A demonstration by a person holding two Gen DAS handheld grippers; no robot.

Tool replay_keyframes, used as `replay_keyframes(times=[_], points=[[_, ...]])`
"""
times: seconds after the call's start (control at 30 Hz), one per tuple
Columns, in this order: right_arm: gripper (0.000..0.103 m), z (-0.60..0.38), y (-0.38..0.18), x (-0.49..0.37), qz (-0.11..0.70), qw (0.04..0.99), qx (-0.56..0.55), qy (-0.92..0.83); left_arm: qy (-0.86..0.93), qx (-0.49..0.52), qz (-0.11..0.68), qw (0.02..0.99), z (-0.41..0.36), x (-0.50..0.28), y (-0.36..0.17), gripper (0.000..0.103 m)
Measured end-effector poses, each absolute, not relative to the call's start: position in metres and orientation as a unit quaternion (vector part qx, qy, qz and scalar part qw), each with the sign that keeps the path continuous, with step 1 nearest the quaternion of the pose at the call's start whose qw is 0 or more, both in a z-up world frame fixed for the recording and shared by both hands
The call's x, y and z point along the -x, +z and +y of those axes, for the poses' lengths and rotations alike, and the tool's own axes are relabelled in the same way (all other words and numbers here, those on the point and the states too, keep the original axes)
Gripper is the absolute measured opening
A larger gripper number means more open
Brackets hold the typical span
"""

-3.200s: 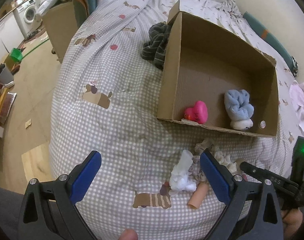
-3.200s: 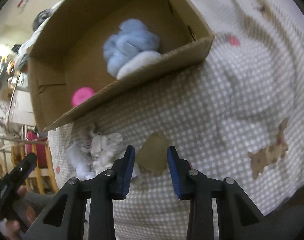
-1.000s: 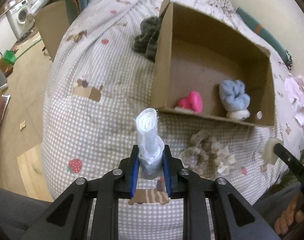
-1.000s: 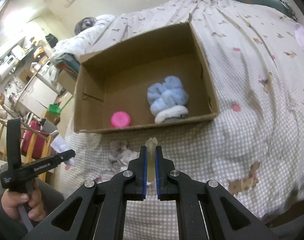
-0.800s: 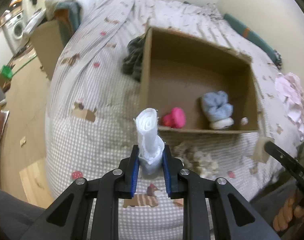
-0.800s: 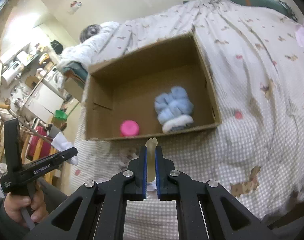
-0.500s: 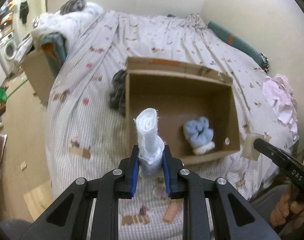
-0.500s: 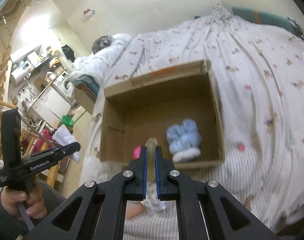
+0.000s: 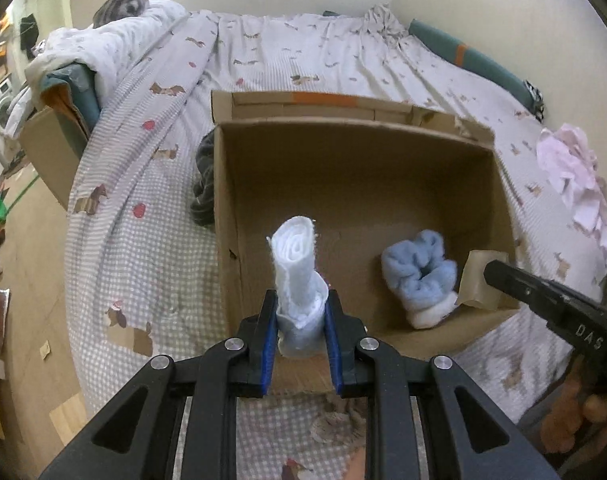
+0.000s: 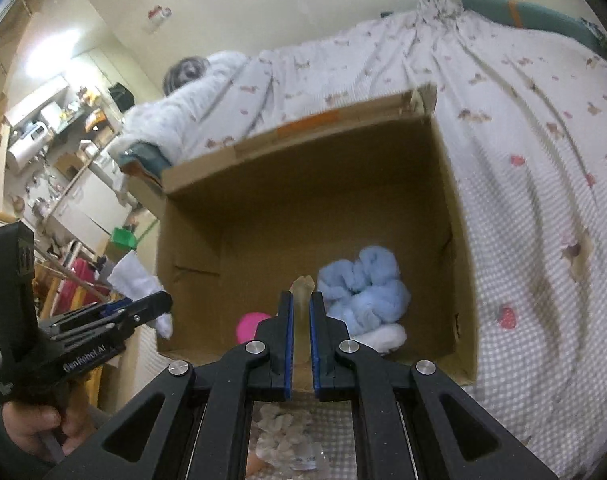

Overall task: Organize soft objects
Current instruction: 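Lower the white sock into the box while the right tool drops the cylinder there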

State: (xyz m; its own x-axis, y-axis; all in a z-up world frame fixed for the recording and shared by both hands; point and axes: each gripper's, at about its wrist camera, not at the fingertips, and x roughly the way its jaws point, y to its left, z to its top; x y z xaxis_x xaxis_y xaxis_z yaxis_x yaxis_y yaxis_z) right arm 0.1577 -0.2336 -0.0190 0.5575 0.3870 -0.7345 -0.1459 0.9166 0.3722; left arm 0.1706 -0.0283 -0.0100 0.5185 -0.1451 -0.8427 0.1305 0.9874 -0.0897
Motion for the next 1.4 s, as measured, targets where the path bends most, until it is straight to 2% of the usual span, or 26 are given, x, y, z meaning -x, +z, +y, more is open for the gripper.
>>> replay_keyframes(times=[0.43,1.0,1.1,1.13,1.23,1.3,1.37,1.4], points=[[0.009,-0.217,-0.046,-0.168,0.491,0.851,-0.117,0.148,-0.063,0.002,0.512,0.857,-0.038,-0.187,-0.037,0.020],[0.009,-0.222,-0.056,-0.177,0.509,0.841,-0.121,0.134,-0.062,-0.010,0.508,0.859,-0.042,-0.187,-0.040,0.022],[0.010,-0.227,-0.054,-0.178,0.507,0.841,-0.129,0.134,-0.063,-0.006,0.492,0.868,-0.041,-0.184,-0.034,0.026],[0.010,-0.230,-0.053,-0.177,0.505,0.842,-0.132,0.134,-0.064,-0.004,0.487,0.871,-0.041,-0.184,-0.032,0.030],[0.011,-0.235,-0.051,-0.177,0.498,0.845,-0.141,0.132,-0.060,-0.012,0.473,0.879,-0.042,-0.182,-0.025,0.057],[0.013,-0.239,-0.050,-0.177,0.494,0.847,-0.150,0.130,-0.059,-0.011,0.465,0.883,-0.042,-0.180,-0.022,0.061],[0.020,-0.243,-0.049,-0.177,0.490,0.849,-0.157,0.124,-0.058,-0.012,0.460,0.886,-0.042,-0.180,-0.019,0.065],[0.020,-0.245,-0.048,-0.177,0.486,0.850,-0.161,0.121,-0.056,-0.013,0.458,0.887,-0.041,-0.179,-0.018,0.074]])
